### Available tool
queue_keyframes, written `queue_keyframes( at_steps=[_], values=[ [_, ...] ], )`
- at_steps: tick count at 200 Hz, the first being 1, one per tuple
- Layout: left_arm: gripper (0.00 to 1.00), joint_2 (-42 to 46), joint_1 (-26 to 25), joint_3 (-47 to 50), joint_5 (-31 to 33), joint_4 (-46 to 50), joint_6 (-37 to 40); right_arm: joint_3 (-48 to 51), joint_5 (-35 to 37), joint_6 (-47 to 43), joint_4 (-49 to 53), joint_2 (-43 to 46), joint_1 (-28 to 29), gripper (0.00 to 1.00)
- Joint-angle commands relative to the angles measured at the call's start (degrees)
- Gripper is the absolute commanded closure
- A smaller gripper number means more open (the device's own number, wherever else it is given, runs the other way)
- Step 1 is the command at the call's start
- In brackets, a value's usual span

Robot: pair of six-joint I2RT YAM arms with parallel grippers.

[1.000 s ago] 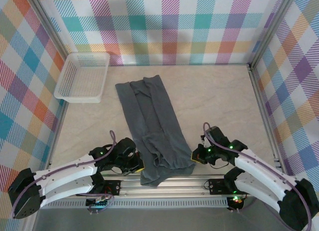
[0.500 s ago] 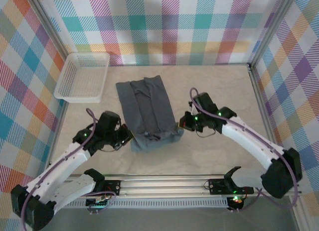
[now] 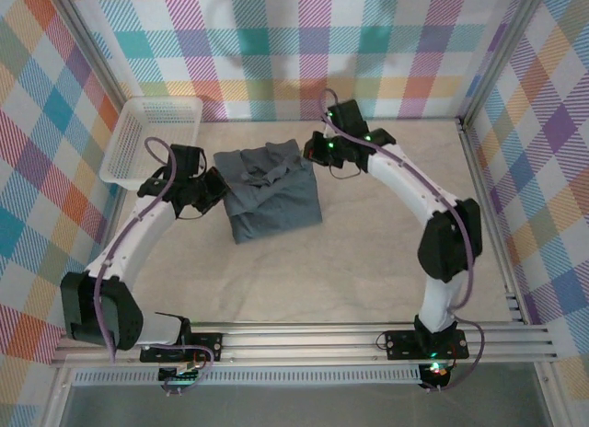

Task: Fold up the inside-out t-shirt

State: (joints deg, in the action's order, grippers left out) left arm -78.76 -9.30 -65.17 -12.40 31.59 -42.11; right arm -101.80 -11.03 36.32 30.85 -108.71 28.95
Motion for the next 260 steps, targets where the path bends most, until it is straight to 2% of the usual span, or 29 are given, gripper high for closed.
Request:
queue_keyframes(
  at_steps=[1,23,26,33,41,45,57,73,87,95,104,118,134,162,191,199,209,237,254,260],
  values=[
    [1.00,-6.3,3.1,-3.0,-1.9,-8.1,2.2,-7.5,1.1,-1.6,-0.8,-6.0,-1.4,1.00],
    [1.00,-13.1,5.1,-5.1,-2.7,-12.3,3.8,-13.7,-0.4,-2.7,-3.3,-13.2,-2.4,1.00],
    [1.00,-13.7,5.4,-5.4,-2.6,-12.7,3.9,-15.1,-0.6,-3.1,-3.1,-14.3,-2.5,0.96],
    [0.90,-15.5,6.3,-6.1,-1.8,-13.7,4.1,-19.1,-2.0,-4.6,-2.2,-17.5,-2.6,0.78],
    [0.69,-17.4,7.2,-6.6,-1.1,-15.1,4.4,-25.9,-2.6,-5.8,1.4,-22.0,-3.1,0.52],
    [0.60,-18.2,7.7,-6.9,-1.3,-17.4,4.5,-29.9,-2.6,-6.3,3.9,-24.4,-3.4,0.44],
    [0.40,-20.3,9.7,-7.5,-3.2,-22.2,4.2,-42.0,-3.8,-6.8,11.3,-30.8,-4.9,0.38],
    [0.33,-21.2,12.1,-10.8,-6.5,-22.0,6.6,-50.7,-4.8,-9.2,20.7,-33.5,-6.3,0.35],
    [0.31,-18.1,12.7,-12.2,-5.3,-16.5,9.4,-44.5,-3.3,-13.0,23.4,-28.5,-6.4,0.33],
    [0.30,-15.4,12.4,-10.3,-5.0,-13.2,9.2,-33.3,-3.5,-13.8,20.3,-22.9,-6.4,0.33],
    [0.30,-11.7,11.7,-5.6,-6.1,-13.6,7.8,-15.8,-4.2,-12.6,12.0,-15.0,-6.4,0.33],
    [0.32,-6.4,9.1,3.0,-5.4,-13.9,6.8,8.8,-5.1,-8.6,-5.2,-4.5,-6.4,0.31],
    [0.34,-2.8,6.0,10.9,-5.0,-13.6,6.0,22.3,-5.4,-6.1,-13.5,0.5,-6.0,0.31],
    [0.37,-1.9,2.0,18.9,-7.0,-16.7,6.1,25.9,-7.8,-7.0,-13.2,-2.5,-4.4,0.34],
    [0.38,-7.6,1.1,19.7,-11.4,-20.8,6.6,24.6,-9.3,-5.7,-15.2,-7.6,-2.9,0.42],
    [0.39,-9.1,0.8,19.6,-12.0,-21.7,6.1,23.5,-9.6,-5.5,-15.2,-8.7,-2.6,0.46],
    [0.46,-10.6,0.3,19.6,-12.3,-22.4,5.6,23.2,-10.4,-4.8,-15.6,-9.3,-2.4,0.56],
    [0.80,-13.2,0.1,18.9,-11.2,-20.9,5.6,23.5,-6.4,-3.1,-14.1,-8.0,-2.6,0.91],
    [1.00,-13.2,0.1,19.5,-10.5,-19.3,6.3,24.7,-5.9,-3.0,-13.7,-6.5,-3.2,0.99],
    [1.00,-13.0,0.2,19.6,-9.3,-17.9,6.6,25.1,-6.1,-2.9,-13.7,-5.9,-3.5,1.00]
  ],
)
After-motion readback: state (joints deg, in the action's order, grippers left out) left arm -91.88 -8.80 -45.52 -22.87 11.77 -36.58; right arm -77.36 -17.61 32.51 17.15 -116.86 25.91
